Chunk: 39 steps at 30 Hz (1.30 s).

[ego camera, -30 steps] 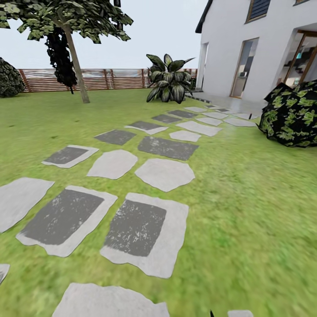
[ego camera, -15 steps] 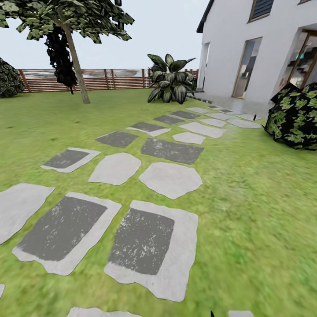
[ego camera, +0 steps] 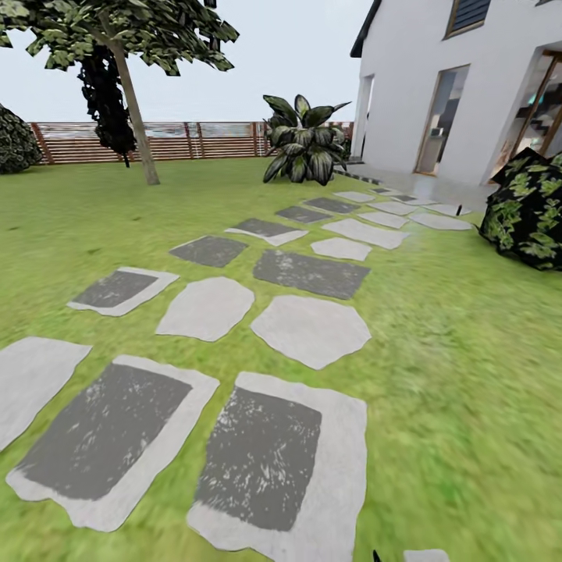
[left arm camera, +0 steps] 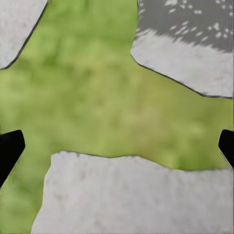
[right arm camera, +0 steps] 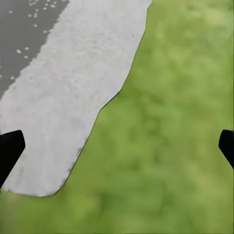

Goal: In the garden, pick up the pesticide atomizer on the floor and spray pesticide onto both trees until each tree trunk is fully covered.

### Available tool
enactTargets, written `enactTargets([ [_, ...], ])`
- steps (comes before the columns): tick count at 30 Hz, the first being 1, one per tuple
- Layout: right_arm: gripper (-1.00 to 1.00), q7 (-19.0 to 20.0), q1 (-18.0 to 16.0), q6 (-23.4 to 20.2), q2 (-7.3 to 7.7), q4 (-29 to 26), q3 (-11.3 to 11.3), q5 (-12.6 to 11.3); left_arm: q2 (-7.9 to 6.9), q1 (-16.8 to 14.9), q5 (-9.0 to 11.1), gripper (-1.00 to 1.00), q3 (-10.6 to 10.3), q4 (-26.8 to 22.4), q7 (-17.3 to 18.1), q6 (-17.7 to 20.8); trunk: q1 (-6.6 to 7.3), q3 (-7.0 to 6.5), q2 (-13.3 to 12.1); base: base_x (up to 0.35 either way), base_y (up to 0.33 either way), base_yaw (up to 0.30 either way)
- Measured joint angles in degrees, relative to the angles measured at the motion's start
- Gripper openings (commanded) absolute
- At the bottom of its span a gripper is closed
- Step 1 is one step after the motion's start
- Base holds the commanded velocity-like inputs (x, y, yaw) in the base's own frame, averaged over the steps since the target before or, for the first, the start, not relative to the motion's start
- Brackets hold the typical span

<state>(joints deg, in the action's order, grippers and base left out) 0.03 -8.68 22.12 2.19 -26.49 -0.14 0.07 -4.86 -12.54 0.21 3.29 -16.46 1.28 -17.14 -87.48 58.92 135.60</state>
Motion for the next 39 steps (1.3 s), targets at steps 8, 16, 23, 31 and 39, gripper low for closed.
enactTargets([
  [8, 1.00, 0.0, 0.0, 0.0, -0.01, 0.1, 0.1, 0.0, 0.07, 0.0, 0.0, 1.00, 0.0, 0.0, 0.0, 0.0, 0.00, -0.09, 0.0, 0.323, 0.090, 0.000],
  [16, 1.00, 0.0, 0.0, -0.1, -0.08, 0.2, 0.2, 0.1, 0.08, 0.0, 0.0, 1.00, 0.0, 0.1, 0.0, 0.0, 0.00, -0.47, 0.0, 0.324, 0.090, 0.000],
  [23, 1.00, 0.0, 0.0, -0.1, -0.09, 0.2, 0.2, 0.1, 0.04, 0.0, 0.0, 1.00, 0.0, 0.0, 0.0, 0.0, 0.00, -0.49, 0.0, 0.324, 0.089, 0.000],
  [31, 1.00, 0.0, 0.0, -0.1, -0.09, 0.2, 0.2, 0.1, 0.01, 0.0, 0.0, 1.00, 0.0, 0.0, 0.0, 0.0, -0.01, -0.49, 0.0, 0.324, 0.088, -0.129],
  [39, 1.00, 0.0, 0.0, 0.0, -0.09, 0.2, 0.3, 0.1, 0.02, 0.0, 0.0, 1.00, 0.0, 0.1, -0.1, 0.0, 0.00, -0.49, 0.0, 0.324, 0.088, -0.161],
])
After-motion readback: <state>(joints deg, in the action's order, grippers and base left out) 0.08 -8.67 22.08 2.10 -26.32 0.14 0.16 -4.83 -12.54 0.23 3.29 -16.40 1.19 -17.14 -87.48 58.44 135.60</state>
